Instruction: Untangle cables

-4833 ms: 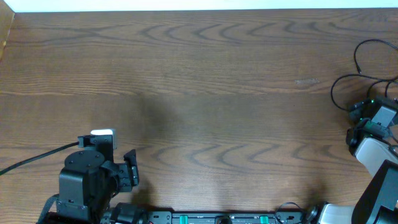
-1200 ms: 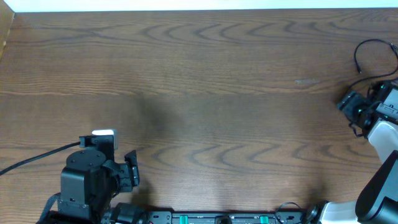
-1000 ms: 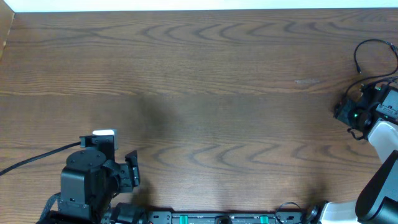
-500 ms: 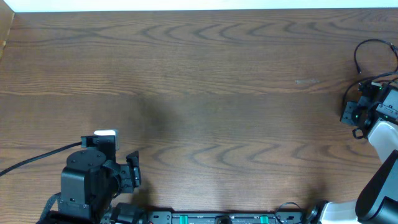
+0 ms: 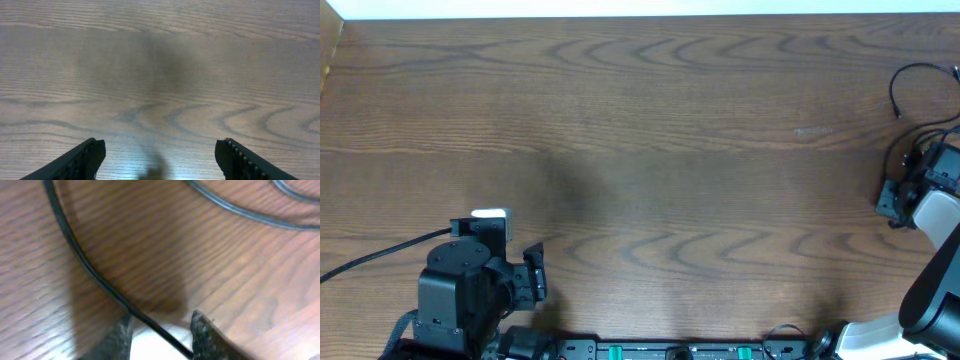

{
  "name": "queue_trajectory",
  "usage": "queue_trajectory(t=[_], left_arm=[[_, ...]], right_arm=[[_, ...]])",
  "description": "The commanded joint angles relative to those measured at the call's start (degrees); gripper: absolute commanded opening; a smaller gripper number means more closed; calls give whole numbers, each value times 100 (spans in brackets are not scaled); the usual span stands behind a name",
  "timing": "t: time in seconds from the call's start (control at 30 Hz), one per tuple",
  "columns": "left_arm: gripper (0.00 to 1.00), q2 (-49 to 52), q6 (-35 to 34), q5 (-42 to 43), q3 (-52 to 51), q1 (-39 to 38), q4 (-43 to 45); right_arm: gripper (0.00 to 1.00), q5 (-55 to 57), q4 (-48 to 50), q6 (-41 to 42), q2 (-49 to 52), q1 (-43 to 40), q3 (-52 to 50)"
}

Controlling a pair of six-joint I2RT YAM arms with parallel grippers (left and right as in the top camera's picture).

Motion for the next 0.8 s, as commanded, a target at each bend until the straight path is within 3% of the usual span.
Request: queue_trajectory(t=[0.0,0.2,0.4,0.77], left_arm=[[76,-2,-9,55,-33,24,-4],[76,-2,-9,55,-33,24,-4],[76,-2,-9,55,-33,24,-7],[76,-2,-11,57,-33,24,-20]], right_arm=[[22,319,-140,166,245,-120,-42],[30,168,-144,372,409,-234,-46],[16,173,-17,560,411,-269,-46],[17,170,678,562,411,-752,-46]])
